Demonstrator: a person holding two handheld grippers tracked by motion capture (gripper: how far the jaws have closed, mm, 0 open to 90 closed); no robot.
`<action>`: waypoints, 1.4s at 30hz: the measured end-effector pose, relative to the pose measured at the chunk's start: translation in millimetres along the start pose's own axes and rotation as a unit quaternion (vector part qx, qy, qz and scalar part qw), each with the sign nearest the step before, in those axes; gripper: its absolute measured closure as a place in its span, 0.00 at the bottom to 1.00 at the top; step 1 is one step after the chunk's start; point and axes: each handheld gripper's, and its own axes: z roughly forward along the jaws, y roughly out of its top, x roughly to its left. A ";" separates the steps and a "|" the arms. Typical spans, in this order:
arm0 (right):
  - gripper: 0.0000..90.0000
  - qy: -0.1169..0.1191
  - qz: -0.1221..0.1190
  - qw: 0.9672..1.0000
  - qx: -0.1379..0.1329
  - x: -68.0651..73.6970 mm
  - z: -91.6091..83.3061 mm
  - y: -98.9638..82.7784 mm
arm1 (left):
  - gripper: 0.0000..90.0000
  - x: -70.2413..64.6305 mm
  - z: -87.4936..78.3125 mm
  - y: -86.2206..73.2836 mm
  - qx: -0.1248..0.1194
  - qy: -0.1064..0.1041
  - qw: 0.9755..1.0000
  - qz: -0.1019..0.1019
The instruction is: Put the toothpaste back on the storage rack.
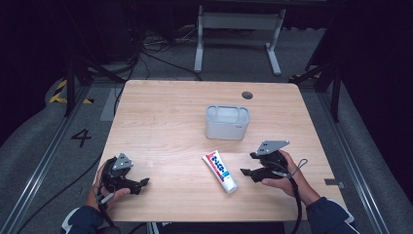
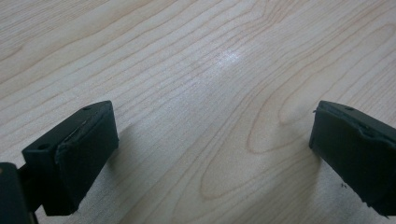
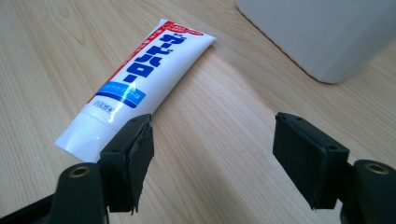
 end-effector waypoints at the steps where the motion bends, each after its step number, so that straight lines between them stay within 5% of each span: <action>1: 0.33 0.003 -0.005 1.000 -0.003 2.1 1.6 2.4 | 0.02 0.0 0.0 0.0 0.000 0.000 1.000 0.000; 28: 0.35 0.018 -0.032 0.999 0.014 35.6 40.4 41.5 | 0.02 0.0 0.0 0.0 0.000 0.000 1.000 0.000; 42: 0.35 0.022 -0.030 0.998 0.041 37.8 61.0 48.6 | 0.02 0.2 0.0 0.0 0.000 0.000 1.000 0.001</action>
